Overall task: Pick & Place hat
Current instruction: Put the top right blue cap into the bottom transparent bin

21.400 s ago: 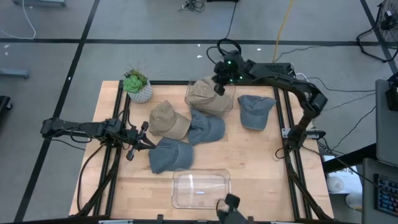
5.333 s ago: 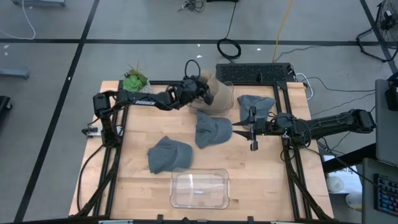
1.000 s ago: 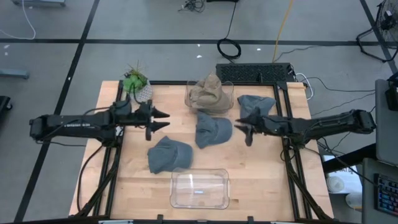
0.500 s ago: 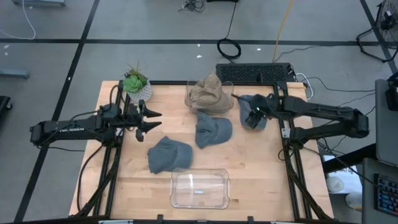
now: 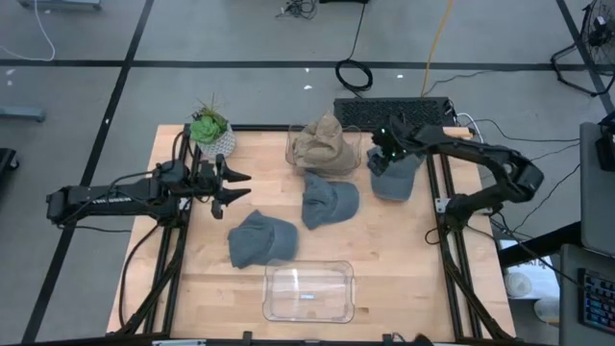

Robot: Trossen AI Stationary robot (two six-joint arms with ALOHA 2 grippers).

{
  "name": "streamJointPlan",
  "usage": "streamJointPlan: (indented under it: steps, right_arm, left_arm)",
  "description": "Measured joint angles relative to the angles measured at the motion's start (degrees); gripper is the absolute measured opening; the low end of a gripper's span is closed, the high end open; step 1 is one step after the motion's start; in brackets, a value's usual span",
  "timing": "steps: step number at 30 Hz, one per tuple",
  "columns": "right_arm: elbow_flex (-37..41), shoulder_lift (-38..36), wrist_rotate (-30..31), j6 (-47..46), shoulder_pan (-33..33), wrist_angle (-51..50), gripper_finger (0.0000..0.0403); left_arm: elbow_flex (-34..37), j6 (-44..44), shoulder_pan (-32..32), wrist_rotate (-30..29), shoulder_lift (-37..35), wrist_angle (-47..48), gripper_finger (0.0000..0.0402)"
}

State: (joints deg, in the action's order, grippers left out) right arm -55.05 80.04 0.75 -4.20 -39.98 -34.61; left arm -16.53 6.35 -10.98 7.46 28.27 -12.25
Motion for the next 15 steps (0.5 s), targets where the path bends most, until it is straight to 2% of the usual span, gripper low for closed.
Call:
streamJointPlan:
  steps: [3, 8, 15]
  right_arm:
    - [-0.6, 3.5, -2.3, 0.2, -2.0, 2.0, 0.0254]
    - [-1.8, 6.6, 2.7, -2.2, -3.2, -1.8, 0.0254]
    - [-1.8, 7.0, 2.5, -3.9, -3.2, -2.0, 0.0254]
  left_arm:
    - [0.0, 0.1, 0.0, 0.0, 0.0, 0.2, 0.0191]
    - [0.0, 0.1, 0.0, 0.0, 0.0, 0.1, 0.0191]
    - [0.0, 0.1, 0.0, 0.0, 0.0, 0.0, 0.0191]
